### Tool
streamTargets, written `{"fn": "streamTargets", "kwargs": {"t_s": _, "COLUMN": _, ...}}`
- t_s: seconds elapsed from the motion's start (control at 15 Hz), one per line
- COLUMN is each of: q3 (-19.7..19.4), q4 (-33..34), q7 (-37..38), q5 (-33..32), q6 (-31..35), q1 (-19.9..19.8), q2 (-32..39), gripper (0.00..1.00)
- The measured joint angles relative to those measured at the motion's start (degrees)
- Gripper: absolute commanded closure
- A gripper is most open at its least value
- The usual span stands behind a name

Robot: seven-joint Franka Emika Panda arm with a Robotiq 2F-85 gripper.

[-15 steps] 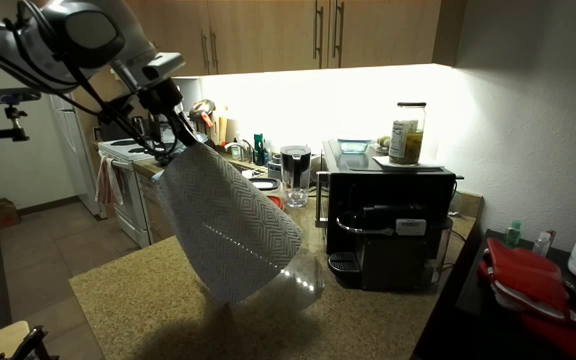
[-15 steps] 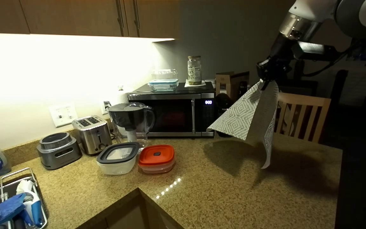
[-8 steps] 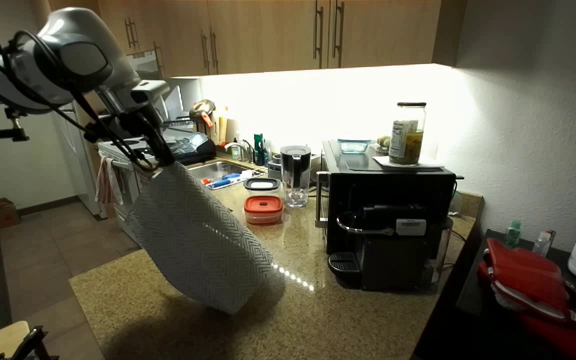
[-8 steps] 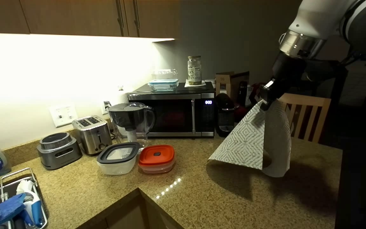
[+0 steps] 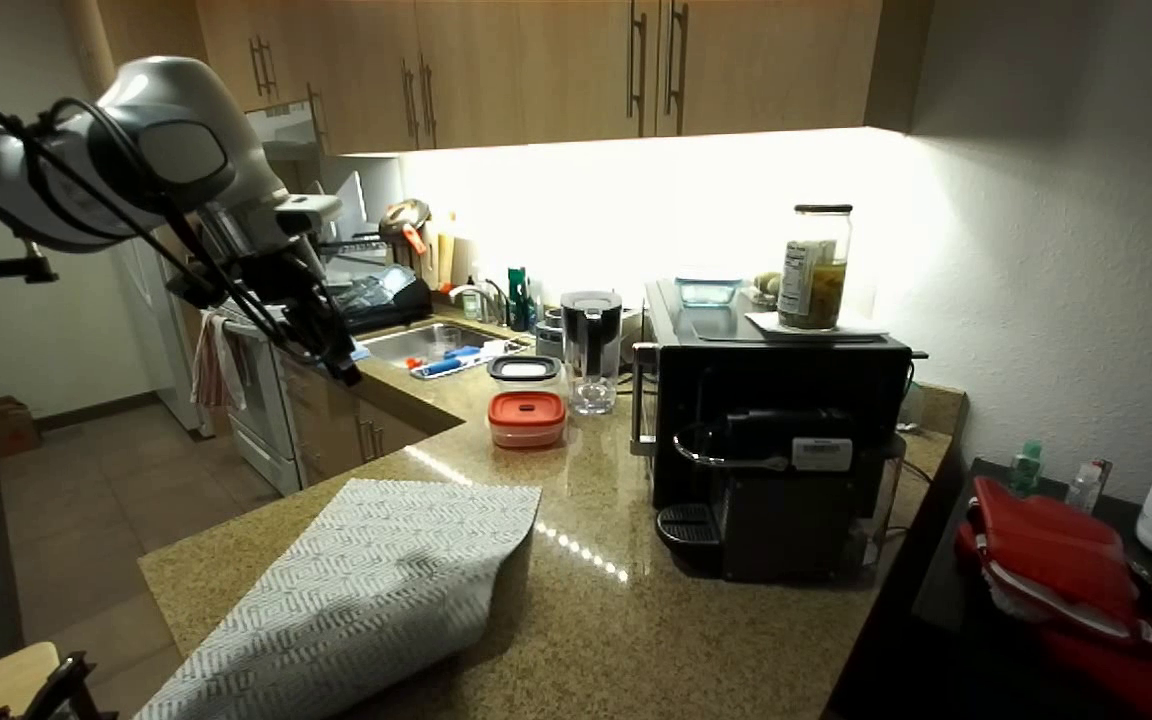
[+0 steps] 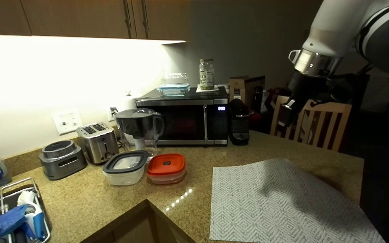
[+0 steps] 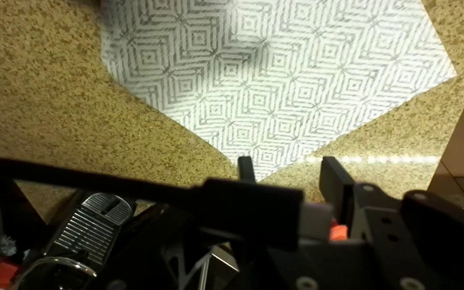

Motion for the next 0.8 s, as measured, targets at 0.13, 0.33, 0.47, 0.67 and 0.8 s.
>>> {"fn": "streamTargets", "kwargs": {"t_s": 0.13, "q3": -0.32, "q4": -0.39, "q7": -0.17, "q5": 0.00, "q6": 0.00, "q1": -0.59, "q2": 0.34, "gripper": 0.09}}
{"fn": "streamTargets", "kwargs": {"t_s": 0.33, "q3": -1.06, "q4": -1.77, "q7": 1.03, "q5": 0.04, "q6": 0.00, "q1": -2.49, "q2": 0.37, "gripper": 0.00}}
{"fn": "streamTargets", "kwargs": {"t_s": 0.47, "q3": -1.85, "q4": -3.15, "q7": 2.24, "q5": 0.11, "q6": -0.02, "q1": -3.94, "q2": 0.41, "gripper": 0.00}}
{"fn": "streamTargets", "kwargs": {"t_s": 0.67, "q3": -2.92, "q4": -5.73, "q7": 4.65, "q5": 0.12, "q6": -0.02, "q1": -5.90, "q2": 0.59, "gripper": 0.00}}
{"fn": "streamTargets", "kwargs": {"t_s": 0.8, "q3": -3.59, "q4": -7.43, "q7": 6.38, "q5": 0.18, "q6": -0.02, "q1": -6.92, "q2": 0.90, "gripper": 0.00}}
